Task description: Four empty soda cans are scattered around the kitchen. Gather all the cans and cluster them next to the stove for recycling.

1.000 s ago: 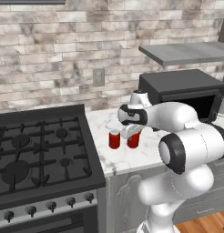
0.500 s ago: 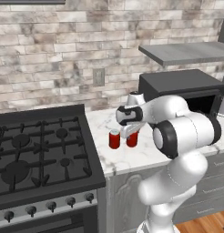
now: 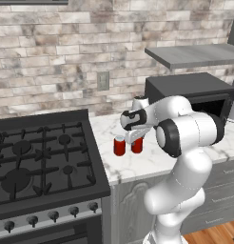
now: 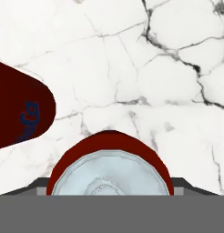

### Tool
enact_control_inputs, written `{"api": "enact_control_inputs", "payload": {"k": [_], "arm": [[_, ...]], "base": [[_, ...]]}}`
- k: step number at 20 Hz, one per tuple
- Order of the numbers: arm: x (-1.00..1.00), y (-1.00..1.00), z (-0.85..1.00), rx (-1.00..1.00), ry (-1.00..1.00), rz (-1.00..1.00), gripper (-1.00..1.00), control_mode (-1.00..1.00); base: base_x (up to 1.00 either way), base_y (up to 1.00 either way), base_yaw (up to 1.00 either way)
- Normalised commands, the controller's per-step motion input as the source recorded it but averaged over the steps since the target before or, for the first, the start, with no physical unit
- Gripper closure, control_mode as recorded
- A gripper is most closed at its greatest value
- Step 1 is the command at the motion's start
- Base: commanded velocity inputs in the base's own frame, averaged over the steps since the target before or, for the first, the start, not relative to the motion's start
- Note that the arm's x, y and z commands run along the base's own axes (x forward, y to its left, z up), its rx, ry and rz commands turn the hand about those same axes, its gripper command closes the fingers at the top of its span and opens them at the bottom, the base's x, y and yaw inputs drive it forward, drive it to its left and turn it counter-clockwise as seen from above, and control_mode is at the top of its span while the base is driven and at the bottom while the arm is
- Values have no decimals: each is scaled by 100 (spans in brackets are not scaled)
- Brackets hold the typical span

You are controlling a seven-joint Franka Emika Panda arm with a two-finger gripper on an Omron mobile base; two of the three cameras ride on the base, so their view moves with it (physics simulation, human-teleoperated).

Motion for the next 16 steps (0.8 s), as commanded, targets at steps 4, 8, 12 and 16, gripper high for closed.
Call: {"api": "enact_control_inputs", "payload": {"k": [4,8,12,16], "arm": [[17,-5,-20,0,-7,0,100,-100],[1,-2,-33,0,-1,0,-100,-100],[-2,-2,-35,0,2,0,-100,-100],[-1,-2,-12,0,3,0,-100,-100]], "base": [[0,0,0],[0,0,0],[0,0,0],[0,0,0]]}}
